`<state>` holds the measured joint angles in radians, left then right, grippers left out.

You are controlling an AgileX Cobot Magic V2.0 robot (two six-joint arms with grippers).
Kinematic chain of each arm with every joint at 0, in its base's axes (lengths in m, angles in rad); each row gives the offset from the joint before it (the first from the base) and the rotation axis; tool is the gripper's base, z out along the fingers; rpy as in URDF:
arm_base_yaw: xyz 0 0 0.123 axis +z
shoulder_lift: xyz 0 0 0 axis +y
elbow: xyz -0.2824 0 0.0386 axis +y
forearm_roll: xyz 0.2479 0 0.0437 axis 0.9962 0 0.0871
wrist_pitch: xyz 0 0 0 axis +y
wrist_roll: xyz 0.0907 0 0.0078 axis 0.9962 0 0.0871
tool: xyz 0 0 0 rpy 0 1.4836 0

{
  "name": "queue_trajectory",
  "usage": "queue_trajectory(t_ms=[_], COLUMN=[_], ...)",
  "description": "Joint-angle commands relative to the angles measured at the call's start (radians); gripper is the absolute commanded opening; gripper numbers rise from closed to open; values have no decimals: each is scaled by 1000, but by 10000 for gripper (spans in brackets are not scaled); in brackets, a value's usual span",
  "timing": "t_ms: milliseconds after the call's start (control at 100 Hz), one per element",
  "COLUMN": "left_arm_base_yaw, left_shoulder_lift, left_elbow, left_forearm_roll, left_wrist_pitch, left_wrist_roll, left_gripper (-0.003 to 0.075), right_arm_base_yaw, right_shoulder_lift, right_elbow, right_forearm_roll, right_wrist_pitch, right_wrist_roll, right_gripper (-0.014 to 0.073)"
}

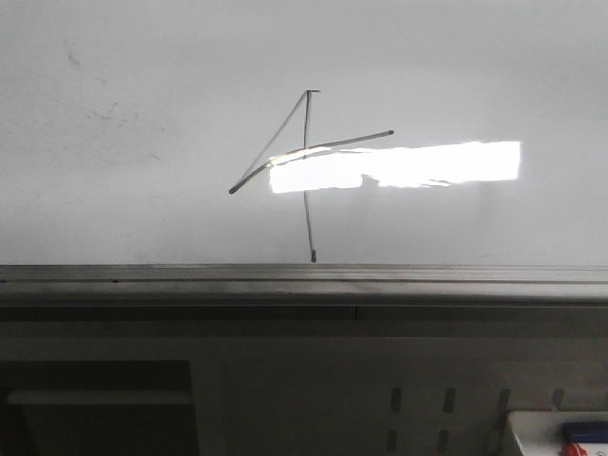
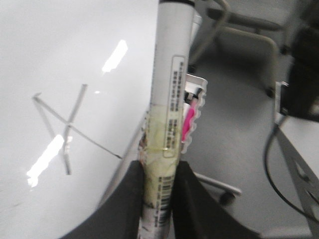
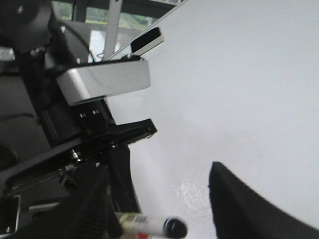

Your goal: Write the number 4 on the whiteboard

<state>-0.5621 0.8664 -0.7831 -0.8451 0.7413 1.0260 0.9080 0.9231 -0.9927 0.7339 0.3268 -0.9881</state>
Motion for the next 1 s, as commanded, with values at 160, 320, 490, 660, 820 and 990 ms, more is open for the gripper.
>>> queue_trajectory(t_ms=[160,320,490,660,820,990], left_arm_base_yaw=[-4,-4,-4,-4,-4,-4], left_shoulder_lift=[58,169,276,335,366,387], left_elbow=[100,99,99,99,99,99], left_forearm_roll=[-211,-268,-355,-410,-420,-433], left_wrist_pitch=[-447,-529,-610,-653,-672,-674], left_wrist_roll=[-82,-76,-76,-76,-76,-76], left_gripper=[-20,-20,-20,-20,-20,-20], right_arm_base_yaw=[-106,-117,-117,-117,-117,-117], right_shoulder_lift=[-153,-205,-211,-211,-211,-211], right_elbow=[103,185,201,201,201,201], right_forearm_roll=[31,82,112,117,118,118], right_wrist_pitch=[-66,-92,-102,-102,-102,-102], right_wrist_roll=[47,47,47,47,47,47], right_gripper=[-62,-63,-63,-63,-63,-63])
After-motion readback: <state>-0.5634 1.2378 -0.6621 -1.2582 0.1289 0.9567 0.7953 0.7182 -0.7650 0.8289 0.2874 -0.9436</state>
